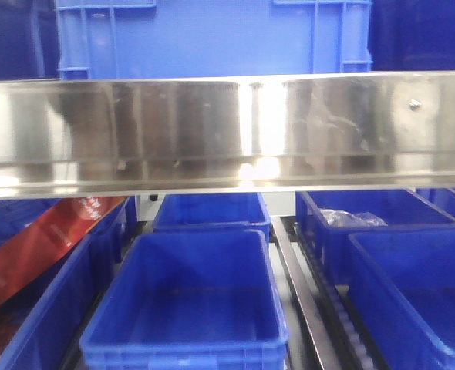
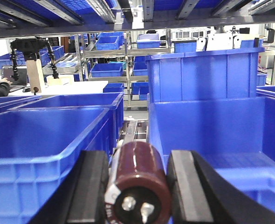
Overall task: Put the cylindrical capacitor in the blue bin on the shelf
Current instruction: 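Hold both cylinders while the base drives up to the blue bin shelf, then lower both grippers into a blue bin and open them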
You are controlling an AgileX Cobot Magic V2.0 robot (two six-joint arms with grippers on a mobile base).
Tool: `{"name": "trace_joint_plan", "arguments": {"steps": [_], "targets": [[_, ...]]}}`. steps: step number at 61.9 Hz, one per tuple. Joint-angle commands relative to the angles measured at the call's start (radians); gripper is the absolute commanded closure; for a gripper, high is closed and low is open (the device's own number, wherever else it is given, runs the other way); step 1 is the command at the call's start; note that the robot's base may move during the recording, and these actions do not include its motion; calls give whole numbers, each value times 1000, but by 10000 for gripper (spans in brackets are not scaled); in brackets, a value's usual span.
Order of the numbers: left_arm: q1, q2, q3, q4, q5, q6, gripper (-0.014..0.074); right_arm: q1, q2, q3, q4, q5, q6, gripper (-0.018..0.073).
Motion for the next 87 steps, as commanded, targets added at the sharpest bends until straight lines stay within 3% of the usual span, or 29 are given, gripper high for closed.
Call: {"name": "trace_joint_plan", "arguments": {"steps": [1,87], "targets": [[3,-5,-1,-4,-28,-6,708,-1,-4,0,-10,-25,-3,722],[3,-5,-1,-4,-56,-6,708,-1,-4,0,-10,-25,-3,722]]}}
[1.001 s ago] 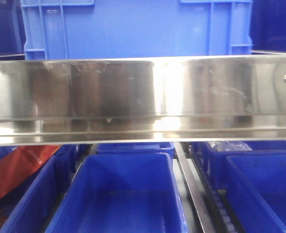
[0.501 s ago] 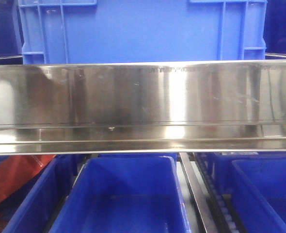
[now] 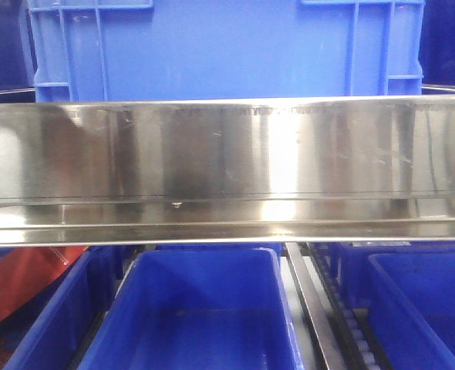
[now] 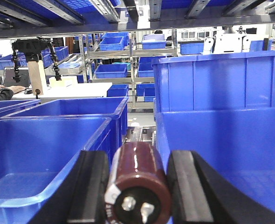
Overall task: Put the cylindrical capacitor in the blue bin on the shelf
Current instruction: 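Lower both grippers into a blue bin and open them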
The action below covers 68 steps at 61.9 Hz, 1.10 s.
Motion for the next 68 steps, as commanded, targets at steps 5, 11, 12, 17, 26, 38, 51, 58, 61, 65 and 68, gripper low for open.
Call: {"name": "trace_joint_plan", "arguments": {"steps": [5,11,12,17,26,38,51,58,61,65,68], "targets": [[3,-5,-1,-4,-33,-6,708,-1,-4,0,-10,-25,-3,722],[3,-5,-1,-4,-33,-6,708,-1,-4,0,-10,-28,-3,722],[3,-5,-1,-4,-33,-6,708,-1,-4,0,-10,-33,-3,722],[0,14,-20,-4,-29,-6,708,1,-1,-9,-10,-47,-3,722],[-46,122,-141,24,38,26,708,60,58,-72,-18,-45,-77,722],[-211,343,-317,27,44,75,708,186,218,-181,-18,-45,-88,722],[-389,581,-467,27,18,76,708,293,415,-301,-18,-47,-88,722],[-455,713,-521,27,-29,76,708,342,524,-351,-18,-71,-88,722],[-473,754,-530,27,-53,76,708,363,562,-356,-13,-95,-88,722],[-496,817,-544,27,-88,76,708,391,607,-358,-11,-147,-88,722],[-507,855,-561,27,-97,76,708,409,637,-358,-11,-173,-88,722]]}}
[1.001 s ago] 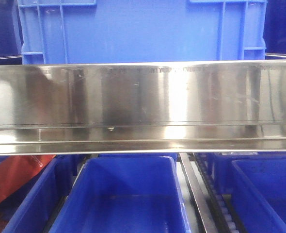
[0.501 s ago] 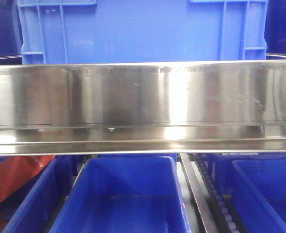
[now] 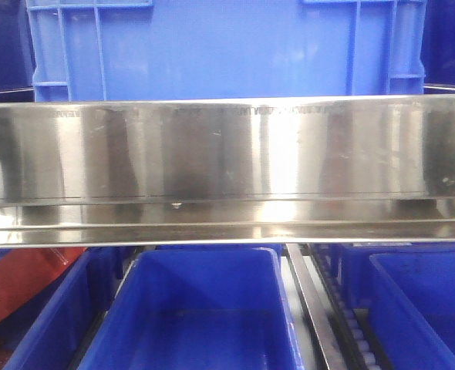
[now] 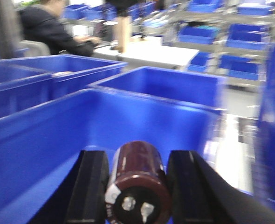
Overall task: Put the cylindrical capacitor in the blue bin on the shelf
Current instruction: 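Lower both grippers into a blue bin and open them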
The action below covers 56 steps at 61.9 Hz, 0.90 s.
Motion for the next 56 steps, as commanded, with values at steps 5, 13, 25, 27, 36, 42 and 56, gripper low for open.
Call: {"name": "trace_joint_plan", "arguments": {"steps": [5,13,25,27,36,42,56], "targets": [[-32,109,-63,1,-34,3,708,54,89,-12,-3,-94,-8,722],[-32,159,-95,-1,-24,3,706,71,133,-12,6,-90,-8,702],[-32,168,-106,-3,-11,3,509,71,149,-12,13,-89,-8,363],[-32,168,-106,-3,-11,3,435,71,149,-12,13,-91,-8,283],[-32,168,-106,-3,-10,3,148,71,149,-12,15,-99,-8,129],[-32,168,-106,-14,-10,3,49,71,149,-12,17,-116,-8,144],[-32,153,-115,-14,-9,3,74,71,123,-19,17,-115,-8,313]]}}
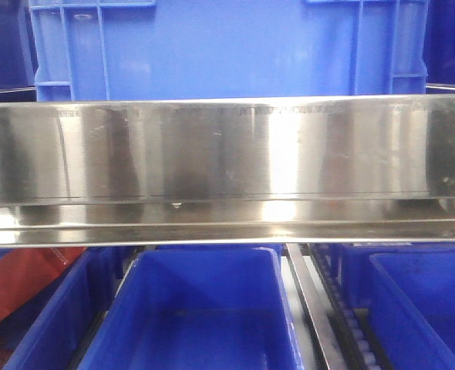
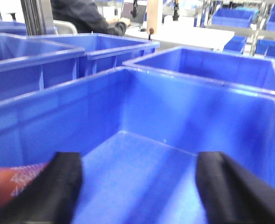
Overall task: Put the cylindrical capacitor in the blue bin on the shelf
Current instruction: 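Lower both grippers into a blue bin and open them, then raise both open grippers out of the blue bin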
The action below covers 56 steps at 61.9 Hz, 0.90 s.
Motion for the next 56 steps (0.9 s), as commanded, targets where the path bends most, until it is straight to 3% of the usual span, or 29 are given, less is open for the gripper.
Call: {"name": "trace_joint_plan", "arguments": {"steps": [1,6,13,19,22,32,44,56], "targets": [[-6,-21,-16,0,-15,3,93,3,-30,-9,3,-21,-8,335],[-6,-42,-19,0,-15,3,206,3,-55,-9,3,-25,-8,470],[-6,-78,-19,0,-15,3,461,3,-91,-9,3,-39,-8,678],[-6,-103,-19,0,-22,3,706,3,-119,-9,3,-39,-8,727],[-6,-116,-19,0,-18,3,708,3,-128,-9,4,-37,-8,727],[-6,-183,9,-129,57,3,708,3,-180,15,4,6,-8,727],[-6,-347,230,-128,-16,3,708,3,-332,228,4,-136,-8,727],[-6,-584,492,-128,-51,3,708,3,-536,462,4,-145,-8,727]]}}
